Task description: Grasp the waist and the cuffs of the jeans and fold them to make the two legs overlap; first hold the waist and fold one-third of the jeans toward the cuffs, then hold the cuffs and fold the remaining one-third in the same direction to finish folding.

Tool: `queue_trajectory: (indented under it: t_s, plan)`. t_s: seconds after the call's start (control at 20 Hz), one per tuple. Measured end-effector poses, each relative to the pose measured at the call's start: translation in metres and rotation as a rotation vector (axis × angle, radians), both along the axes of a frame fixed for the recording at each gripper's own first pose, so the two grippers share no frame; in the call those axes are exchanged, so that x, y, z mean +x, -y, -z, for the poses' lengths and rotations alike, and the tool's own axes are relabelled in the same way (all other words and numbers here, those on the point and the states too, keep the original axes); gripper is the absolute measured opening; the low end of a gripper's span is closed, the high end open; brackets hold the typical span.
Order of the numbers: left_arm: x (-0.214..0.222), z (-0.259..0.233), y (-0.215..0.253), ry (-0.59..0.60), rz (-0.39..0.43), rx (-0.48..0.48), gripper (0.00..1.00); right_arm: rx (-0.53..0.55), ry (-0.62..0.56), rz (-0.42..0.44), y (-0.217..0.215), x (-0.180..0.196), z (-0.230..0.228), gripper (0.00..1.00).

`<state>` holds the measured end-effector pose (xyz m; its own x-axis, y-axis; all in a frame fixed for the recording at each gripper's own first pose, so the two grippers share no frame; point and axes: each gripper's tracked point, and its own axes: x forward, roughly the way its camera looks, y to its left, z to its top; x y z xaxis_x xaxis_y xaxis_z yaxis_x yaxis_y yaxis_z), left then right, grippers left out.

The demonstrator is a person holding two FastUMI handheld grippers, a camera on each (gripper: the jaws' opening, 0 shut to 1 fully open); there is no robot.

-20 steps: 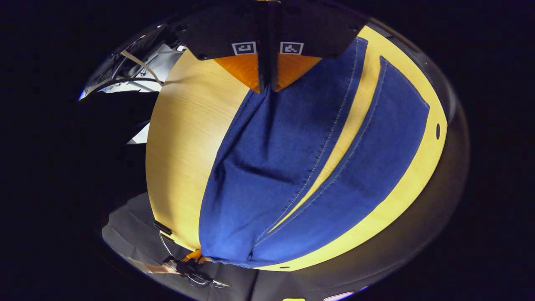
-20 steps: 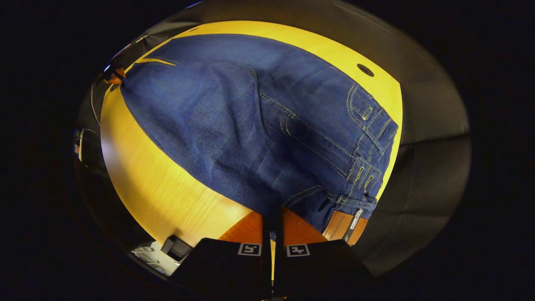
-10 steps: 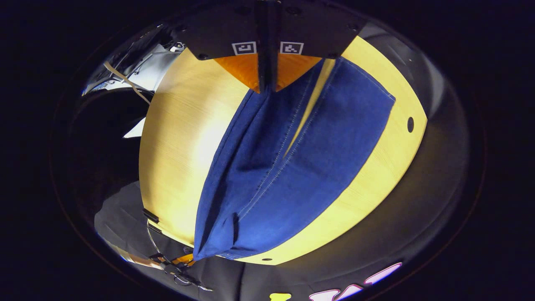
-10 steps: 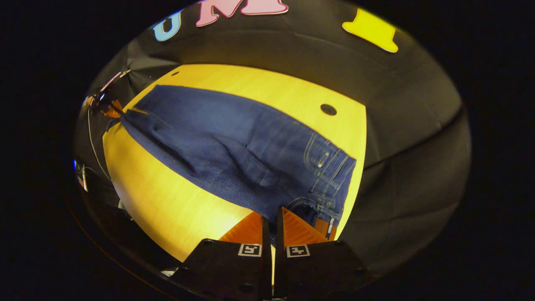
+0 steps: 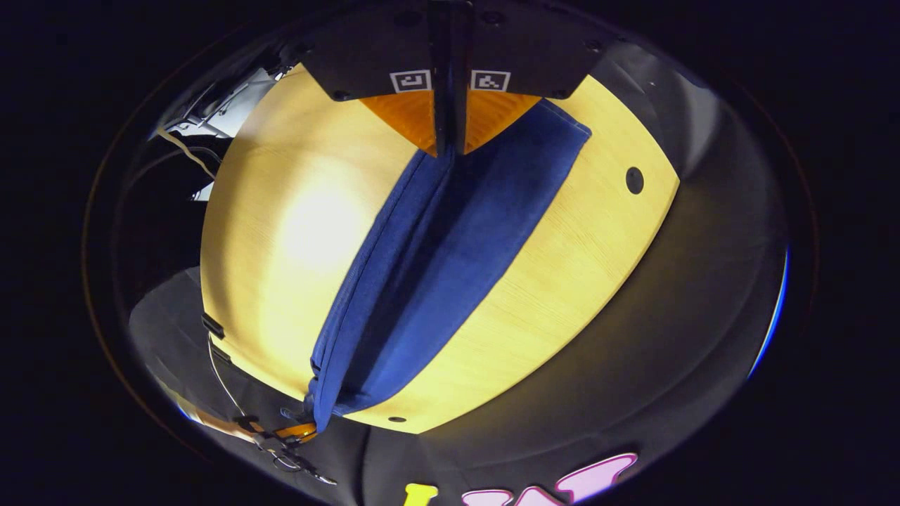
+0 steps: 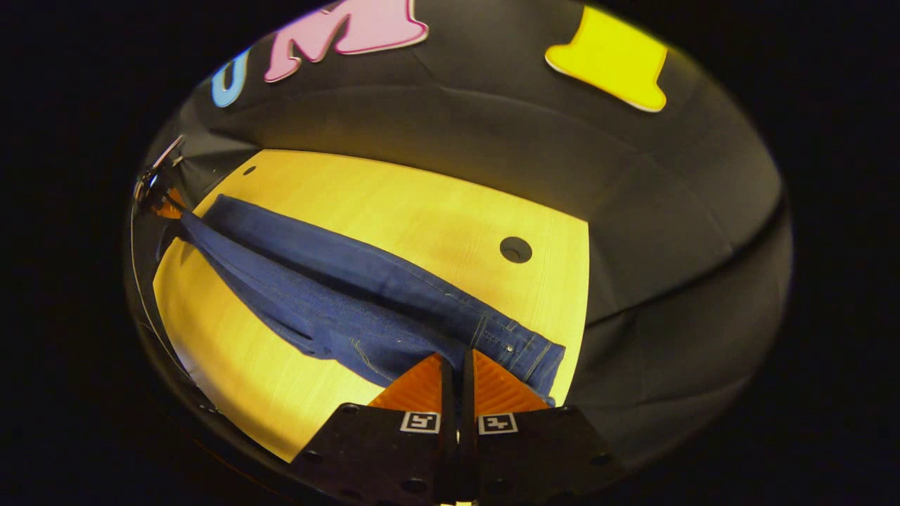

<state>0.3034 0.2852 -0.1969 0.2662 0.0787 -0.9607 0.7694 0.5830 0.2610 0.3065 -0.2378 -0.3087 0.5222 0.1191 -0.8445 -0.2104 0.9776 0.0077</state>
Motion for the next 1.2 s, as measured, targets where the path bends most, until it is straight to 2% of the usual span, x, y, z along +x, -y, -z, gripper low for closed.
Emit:
queue_trajectory:
  t_s: [0.15,0.2,0.25,0.3,0.35,0.4,0.55,0.65,0.75,0.8,0.85,1.05,1.1,1.15,1.2]
  plan:
    - [0.027,0.017,-0.011,-0.031,-0.047,-0.004,0.06,0.002,-0.041,0.041,0.001,0.024,0.028,0.05]
    - [0.035,0.023,-0.023,-0.033,-0.049,0.027,0.07,-0.007,-0.060,0.060,0.005,0.029,0.042,0.05]
    - [0.048,0.025,-0.057,-0.004,-0.060,0.141,0.07,-0.036,-0.078,0.086,0.013,0.032,0.057,0.05]
    - [0.054,0.018,-0.097,0.011,-0.116,0.287,0.06,-0.063,-0.099,0.104,0.020,0.035,0.072,0.05]
    - [0.043,0.022,-0.120,-0.028,-0.193,0.333,0.06,-0.076,-0.122,0.093,0.024,0.032,0.083,0.05]
    - [0.036,0.028,-0.128,-0.035,-0.221,0.321,0.06,-0.087,-0.139,0.082,0.027,0.032,0.090,0.05]
    - [0.028,0.062,-0.107,-0.019,-0.312,0.164,0.06,-0.156,-0.124,0.026,0.022,0.036,0.100,0.05]
    - [0.029,0.072,-0.106,-0.012,-0.334,0.164,0.06,-0.156,-0.118,0.033,0.020,0.040,0.103,0.05]
    - [0.044,0.070,-0.100,0.057,-0.348,0.165,0.06,-0.087,-0.091,0.072,0.016,0.044,0.099,0.11]
    - [0.048,0.063,-0.095,0.087,-0.358,0.162,0.06,-0.059,-0.080,0.083,0.017,0.046,0.092,0.21]
    - [0.051,0.060,-0.088,0.113,-0.359,0.152,0.06,-0.037,-0.064,0.092,0.019,0.046,0.082,0.24]
    - [0.059,0.039,-0.056,0.222,-0.380,0.065,0.08,0.038,0.009,0.146,0.034,0.042,0.038,0.89]
    - [0.062,0.031,-0.044,0.257,-0.389,0.035,0.13,0.048,0.021,0.175,0.044,0.039,0.030,0.98]
    - [0.060,0.025,-0.036,0.285,-0.392,0.005,0.20,0.056,0.025,0.216,0.057,0.033,0.022,0.98]
    - [0.059,0.020,-0.027,0.303,-0.391,-0.030,0.22,0.071,0.021,0.266,0.070,0.026,0.016,0.98]
